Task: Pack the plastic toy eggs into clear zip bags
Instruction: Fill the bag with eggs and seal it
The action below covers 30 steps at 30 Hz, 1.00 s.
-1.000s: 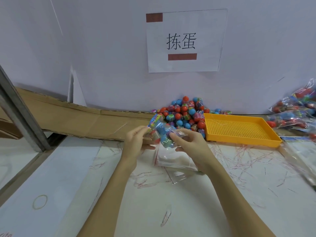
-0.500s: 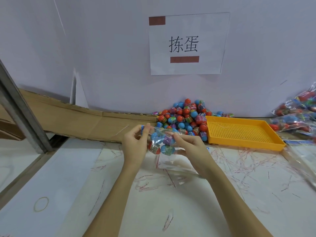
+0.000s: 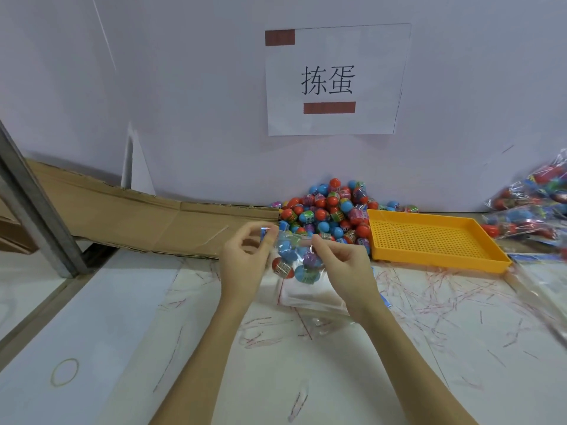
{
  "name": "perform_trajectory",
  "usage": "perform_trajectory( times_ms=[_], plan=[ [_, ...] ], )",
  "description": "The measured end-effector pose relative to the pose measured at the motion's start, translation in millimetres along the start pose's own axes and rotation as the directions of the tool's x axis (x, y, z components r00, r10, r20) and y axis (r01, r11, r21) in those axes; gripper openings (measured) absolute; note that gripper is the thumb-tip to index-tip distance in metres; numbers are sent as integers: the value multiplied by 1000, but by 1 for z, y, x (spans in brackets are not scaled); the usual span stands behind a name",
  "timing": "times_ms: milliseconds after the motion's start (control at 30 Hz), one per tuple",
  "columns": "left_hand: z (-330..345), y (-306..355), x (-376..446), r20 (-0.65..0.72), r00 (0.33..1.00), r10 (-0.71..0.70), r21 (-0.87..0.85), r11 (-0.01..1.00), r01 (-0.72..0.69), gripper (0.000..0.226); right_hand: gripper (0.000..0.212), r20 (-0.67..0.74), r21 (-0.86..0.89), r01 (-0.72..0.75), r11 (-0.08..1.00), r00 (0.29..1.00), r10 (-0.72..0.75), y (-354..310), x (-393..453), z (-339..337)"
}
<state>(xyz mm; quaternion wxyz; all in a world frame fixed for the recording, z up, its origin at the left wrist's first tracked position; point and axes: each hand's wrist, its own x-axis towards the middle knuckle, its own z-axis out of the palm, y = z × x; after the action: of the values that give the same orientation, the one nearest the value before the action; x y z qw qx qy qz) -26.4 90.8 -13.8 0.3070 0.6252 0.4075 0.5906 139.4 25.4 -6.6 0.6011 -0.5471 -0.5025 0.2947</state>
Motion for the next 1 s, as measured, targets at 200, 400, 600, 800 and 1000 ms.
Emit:
perform_trajectory(
  times_ms=[200,400,600,800,1000],
  plan=[
    [-13,-3,6,215,970,-117,-184,970,158,48,20,-108,-253,285,924,941,-320,0,-2,4],
    [4,2,-3,432,839,-329,-324,812,485,65,47,139,-407,361,839,932,-334,2,-11,18],
    [1,3,3,382,836,-395,-484,685,545,24,47,-52,-438,260,860,948,-314,0,-5,10],
    [-2,10,3,428,819,-381,-509,647,567,32,25,-50,82,-93,992,994,98,0,-1,4],
    [-4,14,3,382,819,-429,-386,731,563,43,23,58,145,-173,974,984,167,-5,0,-1]
  ],
)
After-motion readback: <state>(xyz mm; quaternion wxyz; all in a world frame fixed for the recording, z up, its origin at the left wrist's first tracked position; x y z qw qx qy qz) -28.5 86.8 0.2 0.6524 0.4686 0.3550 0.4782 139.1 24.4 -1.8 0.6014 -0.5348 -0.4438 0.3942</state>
